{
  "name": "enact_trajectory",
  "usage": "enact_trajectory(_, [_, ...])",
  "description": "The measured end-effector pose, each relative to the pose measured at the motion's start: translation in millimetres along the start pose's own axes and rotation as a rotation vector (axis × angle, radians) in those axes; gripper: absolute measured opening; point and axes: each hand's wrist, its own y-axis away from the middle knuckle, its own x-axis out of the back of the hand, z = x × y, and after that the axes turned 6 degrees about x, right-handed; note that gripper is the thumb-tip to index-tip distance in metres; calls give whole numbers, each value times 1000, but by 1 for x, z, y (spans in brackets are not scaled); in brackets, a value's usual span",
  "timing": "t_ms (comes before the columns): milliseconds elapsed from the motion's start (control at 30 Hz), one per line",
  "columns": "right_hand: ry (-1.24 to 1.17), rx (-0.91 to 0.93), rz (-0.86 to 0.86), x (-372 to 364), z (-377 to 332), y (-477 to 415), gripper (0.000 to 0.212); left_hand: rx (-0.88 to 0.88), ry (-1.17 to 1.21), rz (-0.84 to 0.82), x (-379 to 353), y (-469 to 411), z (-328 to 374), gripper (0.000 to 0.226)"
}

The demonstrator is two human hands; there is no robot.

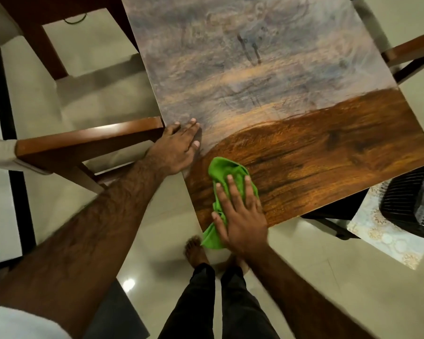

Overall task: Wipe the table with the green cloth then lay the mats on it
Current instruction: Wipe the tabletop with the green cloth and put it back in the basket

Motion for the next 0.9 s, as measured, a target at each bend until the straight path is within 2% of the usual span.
enact_trajectory(133, [-3,-228,68,14,29,-75,74,85,63,-37,3,1,4,66])
enact_trajectory(233, [4,-299,109,16,16,-137,74,177,135,-78,1,-2,5,60])
enact_trajectory(333, [24,-201,33,12,-18,-168,80,178,195,-51,-3,-6,3,57])
enact_trajectory(433, [-13,-38,13,4,-47,-156,83,302,410,-53,-2,-6,2,55])
enact_trajectory(500, [-96,45,20,3,-58,-137,81,301,465,-62,-3,-5,4,56])
enact_trajectory(567, [-213,135,-19,17,-50,-123,80,265,427,-46,-6,-1,10,63])
enact_trajectory(633, [-291,131,-31,38,-19,-114,76,271,289,32,-13,8,24,78])
enact_trajectory(733, [-199,-90,118,60,64,-101,73,280,10,105,-47,28,62,94])
enact_trajectory(800, [-107,-203,110,68,117,-93,77,299,-67,115,-76,40,88,100])
enact_trajectory(900, [-6,-161,15,64,156,-86,80,399,-94,242,-96,30,96,95])
